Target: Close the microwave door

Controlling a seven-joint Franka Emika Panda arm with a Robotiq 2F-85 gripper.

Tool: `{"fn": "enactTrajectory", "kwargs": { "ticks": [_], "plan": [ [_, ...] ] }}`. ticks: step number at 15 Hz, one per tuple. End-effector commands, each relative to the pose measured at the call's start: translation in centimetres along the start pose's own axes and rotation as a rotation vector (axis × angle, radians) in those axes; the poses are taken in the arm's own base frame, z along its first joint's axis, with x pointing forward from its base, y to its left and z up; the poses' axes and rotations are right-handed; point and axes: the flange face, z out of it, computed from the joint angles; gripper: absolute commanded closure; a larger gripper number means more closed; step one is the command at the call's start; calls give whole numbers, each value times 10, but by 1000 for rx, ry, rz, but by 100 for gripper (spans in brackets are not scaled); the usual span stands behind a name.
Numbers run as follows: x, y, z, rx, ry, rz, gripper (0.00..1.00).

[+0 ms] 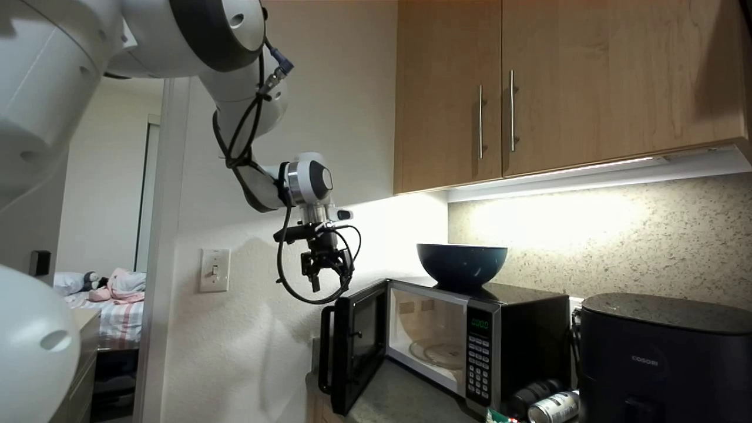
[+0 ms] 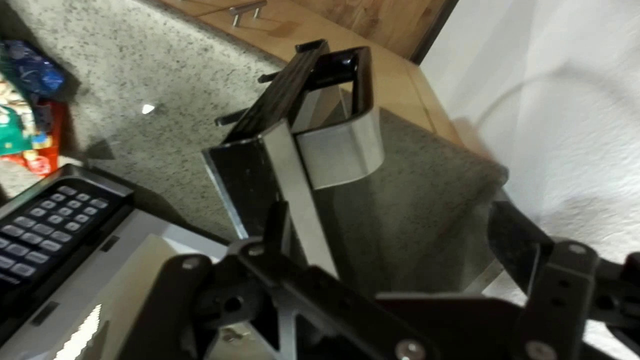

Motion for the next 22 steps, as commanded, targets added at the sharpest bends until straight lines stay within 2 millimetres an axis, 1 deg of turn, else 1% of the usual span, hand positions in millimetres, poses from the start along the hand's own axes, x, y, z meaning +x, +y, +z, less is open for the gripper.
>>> {"fn": "enactTrajectory", "kwargs": {
  "ticks": [1, 3, 4, 6, 8, 9, 11, 13, 14, 16, 18, 20, 22],
  "plan": [
    [0, 20, -10, -102, 89, 142, 0],
    [-2, 26, -18, -117, 91, 245, 0],
    [-4, 25, -22, -103, 79, 261, 0],
    [-14, 9, -35, -45, 64, 223, 0],
    [-27, -16, -53, 41, 63, 132, 0],
    [-36, -33, -62, 86, 52, 90, 0],
    [-47, -58, -70, 157, 15, 11, 0],
    [-50, -72, -67, 225, -32, -68, 0],
    [-51, -76, -62, 255, -62, -106, 0],
    [-51, -76, -48, 289, -127, -167, 0],
    [-49, -70, -31, 276, -185, -207, 0],
    [-44, -62, -9, 252, -240, -225, 0],
    [-39, -50, 12, 233, -296, -218, 0]
  ]
}}
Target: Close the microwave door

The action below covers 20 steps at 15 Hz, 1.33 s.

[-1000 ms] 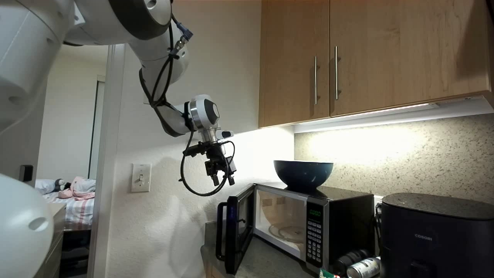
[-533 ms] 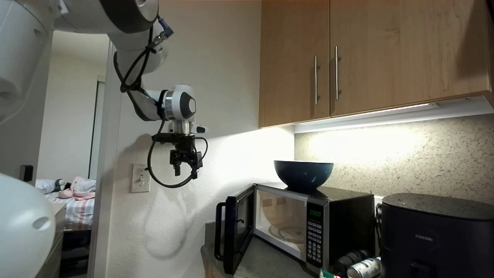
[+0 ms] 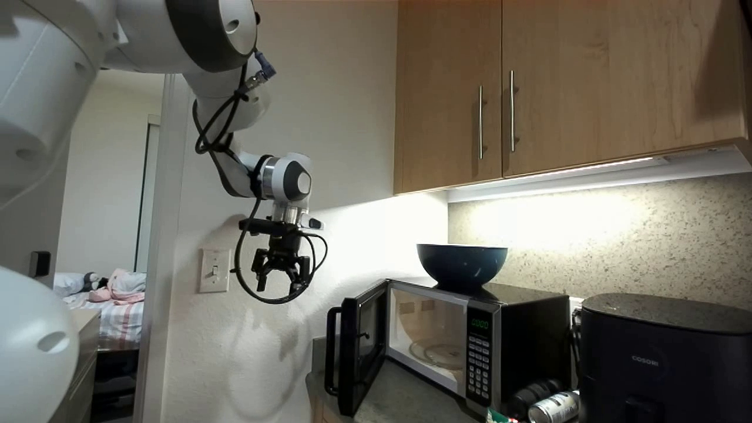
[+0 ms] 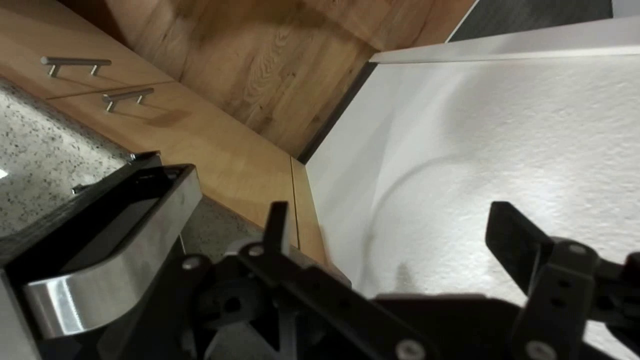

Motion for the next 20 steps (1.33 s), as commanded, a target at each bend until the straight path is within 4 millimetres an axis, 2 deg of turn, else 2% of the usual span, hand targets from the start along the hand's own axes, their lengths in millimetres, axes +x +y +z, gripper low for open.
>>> {"fn": "enactTrajectory", "kwargs": {
  "ticks": [1, 5, 8, 13, 15, 17, 18, 20],
  "plan": [
    [13, 30, 25, -2, -96, 5, 0],
    [26, 68, 40, -78, -75, 105, 0],
    [36, 90, 33, -179, 22, 149, 0],
    [40, 117, 24, -369, 109, 321, 0],
    [42, 123, 17, -430, 156, 401, 0],
    [42, 119, 5, -464, 206, 461, 0],
    [45, 126, 18, -433, 156, 412, 0],
    [45, 123, 15, -434, 164, 417, 0]
  ]
}}
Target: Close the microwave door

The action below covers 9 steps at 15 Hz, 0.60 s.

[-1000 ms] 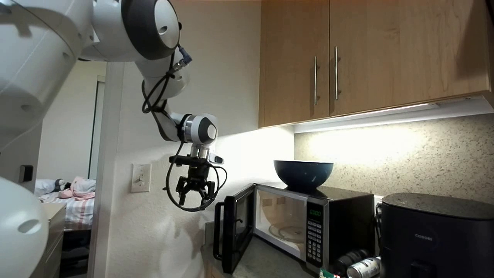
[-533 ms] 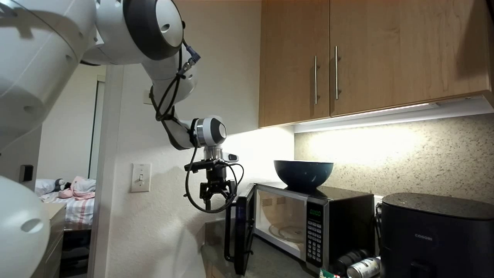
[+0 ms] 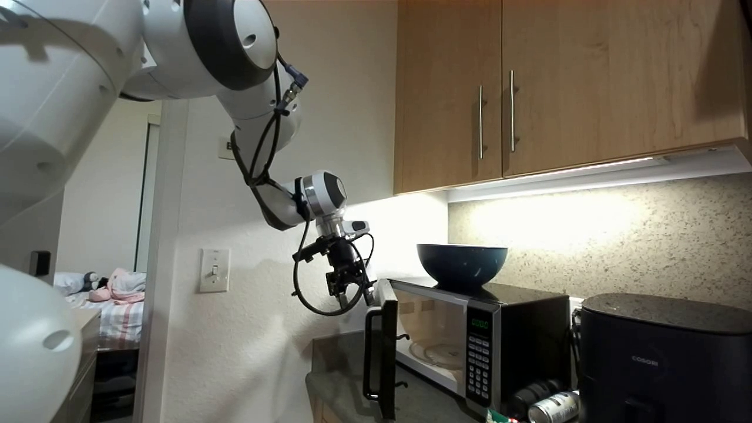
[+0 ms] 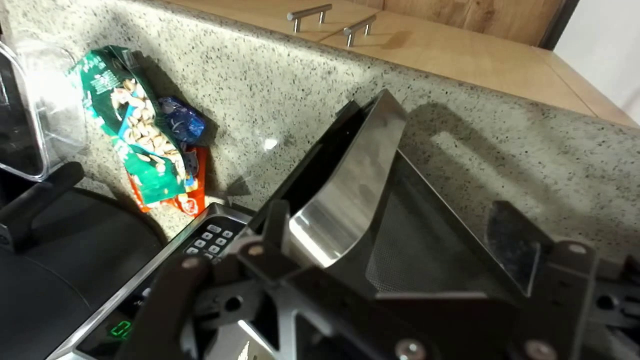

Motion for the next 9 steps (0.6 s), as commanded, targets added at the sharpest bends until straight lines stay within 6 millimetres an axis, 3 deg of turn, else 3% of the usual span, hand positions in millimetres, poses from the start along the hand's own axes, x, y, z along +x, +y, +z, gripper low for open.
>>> {"fn": "enactTrajectory", "kwargs": {
  "ticks": [1, 4, 9],
  "plan": [
    [0, 0, 0, -1, -2, -1, 0],
    [-4, -19, 2, -23, 67, -72, 0],
    [18, -35, 32, -119, 221, -126, 0]
  ]
}}
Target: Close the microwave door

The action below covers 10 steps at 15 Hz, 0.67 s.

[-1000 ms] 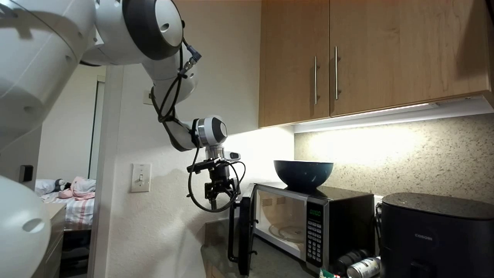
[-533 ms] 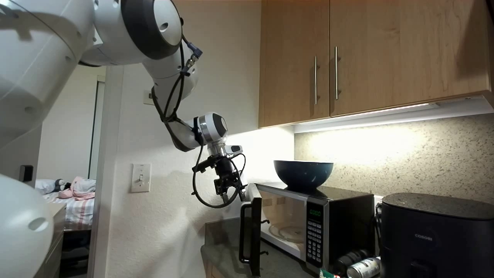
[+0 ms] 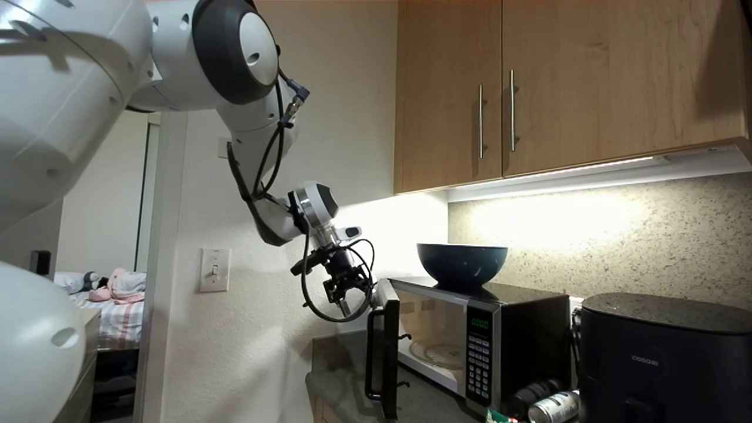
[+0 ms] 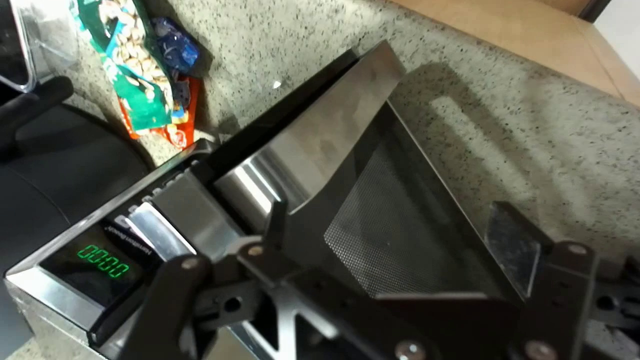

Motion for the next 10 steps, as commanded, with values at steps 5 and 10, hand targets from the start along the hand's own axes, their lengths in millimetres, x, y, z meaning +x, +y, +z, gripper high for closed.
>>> {"fn": "enactTrajectory", "kwargs": {
  "ticks": [5, 10],
  "plan": [
    [44, 12, 54, -263, 229, 36, 0],
    [53, 34, 87, -362, 212, 153, 0]
  ]
}}
